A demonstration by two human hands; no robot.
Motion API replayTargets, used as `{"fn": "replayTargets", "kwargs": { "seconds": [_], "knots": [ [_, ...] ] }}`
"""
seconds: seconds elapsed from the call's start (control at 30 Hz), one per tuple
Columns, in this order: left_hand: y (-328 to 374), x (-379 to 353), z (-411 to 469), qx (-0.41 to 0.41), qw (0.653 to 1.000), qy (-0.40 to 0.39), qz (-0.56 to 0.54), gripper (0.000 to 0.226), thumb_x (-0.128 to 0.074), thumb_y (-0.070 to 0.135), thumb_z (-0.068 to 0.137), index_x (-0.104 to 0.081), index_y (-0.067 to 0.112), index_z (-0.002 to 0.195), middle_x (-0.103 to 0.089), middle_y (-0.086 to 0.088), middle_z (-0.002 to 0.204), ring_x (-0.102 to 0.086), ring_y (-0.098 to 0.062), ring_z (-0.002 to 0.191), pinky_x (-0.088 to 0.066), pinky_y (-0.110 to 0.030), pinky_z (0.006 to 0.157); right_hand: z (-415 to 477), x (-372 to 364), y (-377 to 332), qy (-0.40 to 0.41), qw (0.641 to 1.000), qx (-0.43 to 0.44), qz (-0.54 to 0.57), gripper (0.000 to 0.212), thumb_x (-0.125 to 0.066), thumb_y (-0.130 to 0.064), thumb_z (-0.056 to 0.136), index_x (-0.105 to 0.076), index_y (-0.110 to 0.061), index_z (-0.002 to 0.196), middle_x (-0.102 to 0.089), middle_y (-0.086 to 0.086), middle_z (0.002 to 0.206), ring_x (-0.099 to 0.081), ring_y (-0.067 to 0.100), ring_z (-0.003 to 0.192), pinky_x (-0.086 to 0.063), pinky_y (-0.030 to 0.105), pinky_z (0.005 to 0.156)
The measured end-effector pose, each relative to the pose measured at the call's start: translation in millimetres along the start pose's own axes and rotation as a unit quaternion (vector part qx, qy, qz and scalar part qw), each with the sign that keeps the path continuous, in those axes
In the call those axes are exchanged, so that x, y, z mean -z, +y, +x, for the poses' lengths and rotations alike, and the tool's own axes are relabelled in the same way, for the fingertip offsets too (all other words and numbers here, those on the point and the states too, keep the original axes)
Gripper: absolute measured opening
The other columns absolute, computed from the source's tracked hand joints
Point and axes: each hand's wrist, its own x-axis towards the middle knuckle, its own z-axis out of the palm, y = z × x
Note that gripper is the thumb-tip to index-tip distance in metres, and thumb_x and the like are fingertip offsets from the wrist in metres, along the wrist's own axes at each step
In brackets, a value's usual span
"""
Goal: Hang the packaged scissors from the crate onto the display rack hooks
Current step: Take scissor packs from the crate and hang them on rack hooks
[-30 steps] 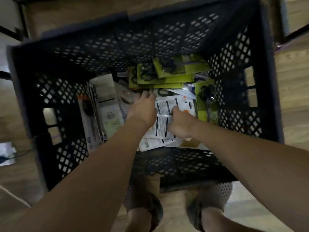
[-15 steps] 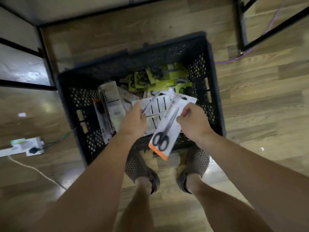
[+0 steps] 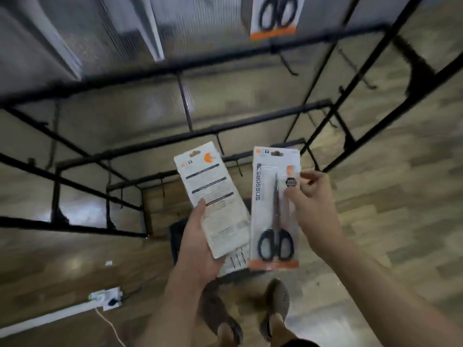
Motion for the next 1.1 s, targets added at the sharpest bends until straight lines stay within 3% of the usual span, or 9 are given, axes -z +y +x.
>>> {"fn": "replayTargets", "kwargs": {
  "seconds": [0.07, 0.27, 0.33, 0.4, 0.6, 0.7, 0.77, 0.9, 1.1],
  "knots": [
    [22.4, -20.9, -38.8, -0.017, 0.998, -0.066, -0.012, 0.062, -0.042, 0.064, 0.098, -0.064, 0.021, 0.137, -0.07, -0.013, 0.129, -0.068, -0.038, 0.115, -0.053, -0.053, 0.099, -30.4, 7.7, -47.4, 0.017, 0.999, 0.014, 0.034, 0.024, -0.067, -0.014, 0.097, -0.055, -0.015, 0.117, -0.079, 0.0, 0.091, -0.073, 0.03, 0.093, -0.057, 0.049, 0.082],
    [53.6, -52.8, -112.8, 0.065, 0.974, -0.215, -0.014, 0.088, -0.074, 0.049, 0.082, -0.043, 0.008, 0.153, -0.047, -0.022, 0.138, -0.05, -0.043, 0.121, -0.04, -0.058, 0.111, -107.0, 37.0, -125.7, 0.018, 0.991, 0.092, 0.1, 0.013, -0.07, -0.004, 0.093, -0.069, -0.004, 0.106, -0.077, 0.013, 0.098, -0.07, 0.038, 0.099, -0.056, 0.048, 0.088],
    [55.2, -60.1, -129.5, 0.025, 0.973, -0.23, 0.022, 0.108, -0.091, 0.054, 0.063, -0.048, 0.003, 0.148, -0.053, -0.023, 0.12, -0.06, -0.04, 0.096, -0.057, -0.049, 0.083, -115.2, 44.0, -138.2, 0.011, 0.988, 0.112, 0.101, 0.012, -0.07, -0.006, 0.093, -0.07, -0.006, 0.105, -0.077, 0.01, 0.096, -0.072, 0.032, 0.094, -0.057, 0.043, 0.083],
    [55.7, -69.5, -141.0, -0.072, 0.972, -0.215, 0.057, 0.116, -0.097, 0.063, 0.045, -0.052, 0.005, 0.135, -0.055, -0.015, 0.096, -0.054, -0.022, 0.064, -0.049, -0.031, 0.05, -116.7, 51.9, -154.5, 0.0, 0.984, 0.127, 0.126, 0.014, -0.069, -0.008, 0.094, -0.068, -0.007, 0.108, -0.077, 0.012, 0.096, -0.074, 0.024, 0.084, -0.059, 0.035, 0.072],
    [80.4, -129.6, -155.8, -0.419, 0.882, -0.048, 0.211, 0.029, -0.058, 0.035, 0.097, -0.068, 0.036, 0.124, -0.064, -0.001, 0.081, -0.052, -0.013, 0.06, -0.043, -0.028, 0.054, -77.7, 76.3, -213.7, -0.005, 0.964, 0.209, 0.164, 0.01, -0.07, -0.016, 0.095, -0.07, -0.015, 0.105, -0.078, 0.002, 0.088, -0.073, 0.015, 0.077, -0.058, 0.028, 0.063],
    [89.7, -156.7, -159.8, -0.523, 0.821, -0.012, 0.229, 0.037, -0.056, 0.007, 0.102, -0.06, 0.033, 0.128, -0.064, -0.011, 0.096, -0.062, -0.011, 0.072, -0.056, -0.037, 0.07, -47.1, 80.5, -236.5, -0.026, 0.96, 0.229, 0.158, 0.01, -0.072, -0.015, 0.094, -0.07, -0.016, 0.103, -0.078, -0.002, 0.087, -0.073, 0.012, 0.078, -0.059, 0.025, 0.064],
    [91.4, -172.6, -153.7, -0.561, 0.792, 0.013, 0.24, 0.041, -0.056, 0.003, 0.101, -0.055, 0.028, 0.134, -0.065, -0.014, 0.103, -0.065, -0.014, 0.082, -0.055, -0.045, 0.082, -27.5, 79.8, -246.7, -0.052, 0.958, 0.243, 0.142, 0.01, -0.072, -0.016, 0.094, -0.07, -0.016, 0.104, -0.077, -0.005, 0.086, -0.072, 0.005, 0.074, -0.055, 0.017, 0.06],
    [82.2, -194.9, -138.8, -0.582, 0.773, 0.046, 0.249, 0.031, -0.055, 0.005, 0.101, -0.063, 0.022, 0.126, -0.071, 0.006, 0.09, -0.062, -0.008, 0.076, -0.052, -0.018, 0.07, 6.4, 78.1, -252.5, -0.1, 0.96, 0.235, 0.112, 0.013, -0.071, -0.023, 0.096, -0.067, -0.02, 0.108, -0.075, -0.005, 0.087, -0.072, 0.004, 0.074, -0.055, 0.017, 0.057],
    [61.4, -212.1, -122.4, -0.577, 0.789, 0.105, 0.183, 0.021, -0.061, 0.024, 0.091, -0.067, 0.024, 0.111, -0.066, -0.003, 0.085, -0.057, -0.013, 0.067, -0.051, -0.033, 0.066, 26.8, 78.0, -246.8, -0.164, 0.942, 0.274, 0.108, 0.011, -0.065, -0.023, 0.099, -0.063, -0.018, 0.108, -0.073, -0.002, 0.091, -0.072, 0.009, 0.079, -0.058, 0.022, 0.059]
  ]
}}
